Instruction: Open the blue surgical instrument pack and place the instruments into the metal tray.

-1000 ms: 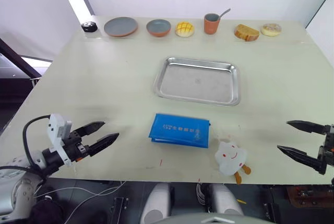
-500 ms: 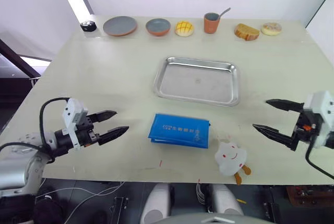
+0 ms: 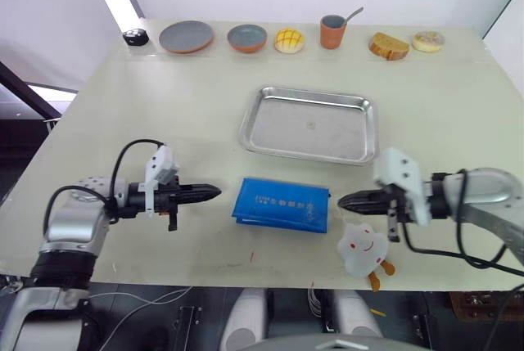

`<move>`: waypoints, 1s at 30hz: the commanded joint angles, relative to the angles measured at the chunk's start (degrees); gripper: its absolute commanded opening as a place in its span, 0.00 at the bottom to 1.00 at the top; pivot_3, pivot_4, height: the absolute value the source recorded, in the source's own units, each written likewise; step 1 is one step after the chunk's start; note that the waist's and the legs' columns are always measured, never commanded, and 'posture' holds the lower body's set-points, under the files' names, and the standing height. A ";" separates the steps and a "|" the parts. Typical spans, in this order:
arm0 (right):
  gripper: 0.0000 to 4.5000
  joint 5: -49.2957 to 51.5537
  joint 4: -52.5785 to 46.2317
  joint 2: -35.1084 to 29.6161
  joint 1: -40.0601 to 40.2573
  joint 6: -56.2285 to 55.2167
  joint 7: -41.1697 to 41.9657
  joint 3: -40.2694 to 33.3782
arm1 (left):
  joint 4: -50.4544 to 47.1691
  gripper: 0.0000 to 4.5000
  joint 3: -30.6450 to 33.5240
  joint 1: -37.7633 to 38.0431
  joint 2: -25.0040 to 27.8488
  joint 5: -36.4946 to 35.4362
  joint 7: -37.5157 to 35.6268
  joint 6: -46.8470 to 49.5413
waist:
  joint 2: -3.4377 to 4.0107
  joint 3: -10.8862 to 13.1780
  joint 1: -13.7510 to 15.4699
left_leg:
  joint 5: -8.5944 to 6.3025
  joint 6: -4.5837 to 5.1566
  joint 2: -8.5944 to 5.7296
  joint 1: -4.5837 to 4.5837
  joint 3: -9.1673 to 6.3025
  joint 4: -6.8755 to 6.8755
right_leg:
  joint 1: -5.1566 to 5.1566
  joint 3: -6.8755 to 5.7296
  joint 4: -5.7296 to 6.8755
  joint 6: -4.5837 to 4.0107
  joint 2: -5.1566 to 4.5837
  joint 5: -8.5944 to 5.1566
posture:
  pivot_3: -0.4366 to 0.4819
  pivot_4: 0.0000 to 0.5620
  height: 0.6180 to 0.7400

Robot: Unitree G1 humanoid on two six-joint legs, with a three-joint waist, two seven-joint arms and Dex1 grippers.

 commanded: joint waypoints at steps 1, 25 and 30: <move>0.00 -4.43 -1.43 1.23 -4.52 3.05 -1.23 6.95 | -1.80 0.03 -1.27 -1.53 -0.40 0.65 -0.58 0.02 | 0.00 0.00 -0.05 | 0.00 0.00 -0.01 -0.05 0.01 0.02 | -0.07 0.02 0.03 0.00 0.00 0.00 | 0.48 0.27 1.00; 0.00 -17.31 -0.13 -4.77 -10.42 4.24 2.96 18.43 | -9.06 0.03 -4.02 -1.80 -1.91 2.09 3.46 5.81 | 0.00 0.00 -0.09 | 0.00 0.00 -0.05 -0.16 -0.01 0.14 | -0.20 0.02 0.17 0.00 -0.01 0.00 | 0.48 0.27 1.00; 0.00 -22.26 3.71 -1.95 -10.55 1.29 3.29 22.26 | -9.92 0.03 -4.62 -1.41 -2.53 2.52 4.18 6.18 | 0.00 0.00 -0.07 | 0.00 0.00 -0.05 -0.13 0.01 0.21 | -0.21 0.04 0.31 0.00 -0.01 0.00 | 0.48 0.27 1.00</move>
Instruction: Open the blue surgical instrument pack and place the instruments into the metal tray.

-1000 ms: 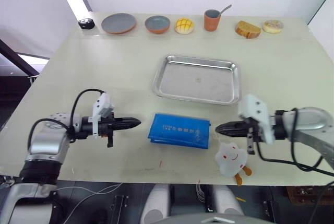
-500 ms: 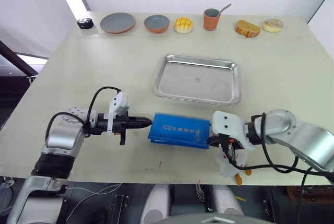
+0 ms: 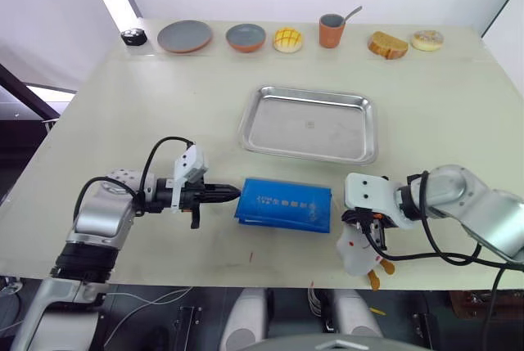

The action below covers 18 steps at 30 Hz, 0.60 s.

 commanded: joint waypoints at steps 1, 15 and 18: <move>0.00 -2.59 1.13 1.76 -0.28 -2.17 0.50 1.23 | -2.09 0.03 -0.20 0.03 -0.04 0.12 0.36 0.23 | 0.00 0.00 0.01 | 0.00 0.00 -0.01 0.00 0.00 0.04 | -0.01 0.01 0.09 0.00 -0.01 0.00 | 0.48 0.27 1.00; 0.00 -4.37 4.50 8.25 2.31 -4.08 2.25 -1.70 | -7.54 0.03 -1.98 1.97 -3.17 -1.28 2.97 2.41 | -0.03 -0.02 -0.02 | 0.00 0.00 0.03 0.13 -0.05 0.49 | 0.04 0.02 0.61 -0.05 0.12 0.02 | 0.48 0.27 1.00; 0.00 -4.35 3.79 6.67 4.01 -5.03 3.44 -3.47 | -7.75 0.03 -2.67 2.46 -4.07 -0.85 3.16 1.95 | -0.03 -0.02 0.25 | 0.00 0.00 0.00 0.12 -0.04 0.50 | 0.07 0.02 0.57 -0.04 0.07 0.03 | 0.48 0.27 1.00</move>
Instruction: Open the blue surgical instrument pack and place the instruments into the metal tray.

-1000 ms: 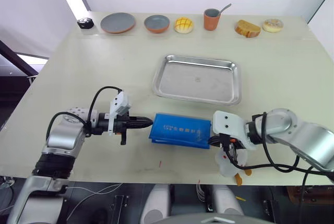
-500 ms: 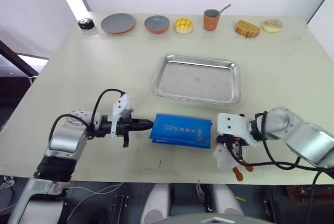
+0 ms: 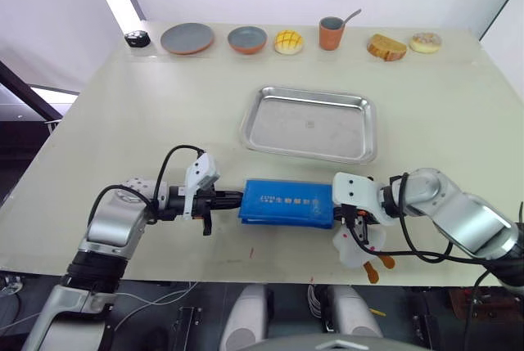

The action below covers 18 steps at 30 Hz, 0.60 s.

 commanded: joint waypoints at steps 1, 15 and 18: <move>0.00 0.45 -1.76 -1.18 1.97 -1.73 1.38 -1.84 | -3.48 0.03 -1.87 0.34 -1.99 -1.07 -0.81 -0.96 | 0.00 0.00 0.24 | 0.00 0.00 -0.02 0.00 0.00 0.01 | 0.03 -0.01 -0.01 0.00 -0.04 0.00 | 0.48 0.27 1.00; 0.00 1.32 -5.92 -9.25 9.54 -3.13 4.76 -8.79 | -7.20 0.03 -6.64 1.42 -6.76 -0.14 -0.41 -1.22 | 0.00 0.00 0.37 | 0.00 0.01 -0.07 -0.03 -0.03 0.05 | 0.10 -0.05 -0.06 0.03 -0.10 0.00 | 0.48 0.27 1.00; 0.00 1.19 -6.12 -9.75 10.47 -3.28 5.07 -9.55 | -7.09 0.03 -7.15 1.50 -7.11 0.25 -0.27 -1.55 | 0.00 0.00 0.30 | 0.00 0.01 -0.06 -0.02 -0.03 0.05 | 0.09 -0.04 -0.04 0.03 -0.09 0.00 | 0.48 0.27 1.00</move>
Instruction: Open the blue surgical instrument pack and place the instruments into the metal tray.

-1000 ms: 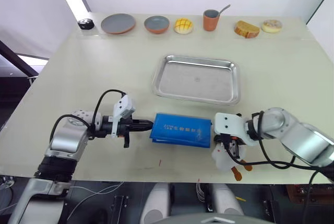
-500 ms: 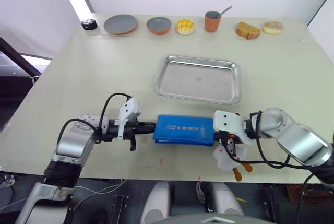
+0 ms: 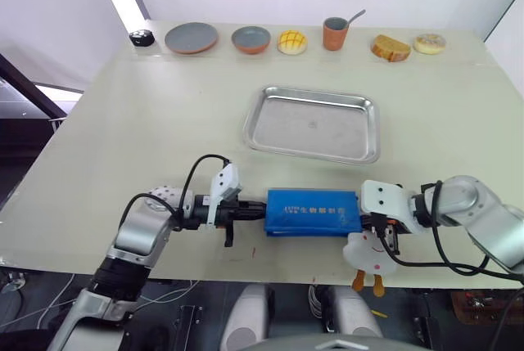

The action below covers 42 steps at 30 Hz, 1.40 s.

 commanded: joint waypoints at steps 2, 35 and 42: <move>0.00 1.01 -2.57 -0.30 1.56 -0.56 0.75 -1.50 | -2.27 0.03 -2.24 0.26 -1.38 -0.10 -0.22 -1.11 | 0.00 0.00 0.04 | 0.00 0.00 0.00 0.00 -0.01 0.01 | 0.02 -0.01 -0.01 0.00 0.00 0.00 | 0.48 0.27 1.00; 1.00 21.47 -1.01 -4.04 28.44 -3.81 16.38 -53.09 | -2.98 0.97 25.52 13.42 11.26 -15.24 -4.12 0.65 | 0.01 0.06 0.03 | 0.00 0.01 0.07 -0.02 -0.01 -0.05 | 0.06 -0.03 -0.12 0.01 0.01 -0.01 | 0.48 0.27 1.00; 1.00 28.61 -7.43 -3.06 32.18 -0.59 14.00 -59.88 | -2.40 0.97 32.27 17.88 13.54 -20.40 -11.99 -0.87 | 0.04 0.08 -0.20 | -0.01 0.00 0.28 0.39 0.06 -0.08 | 0.36 0.01 -0.09 -0.03 0.13 -0.02 | 0.48 0.27 1.00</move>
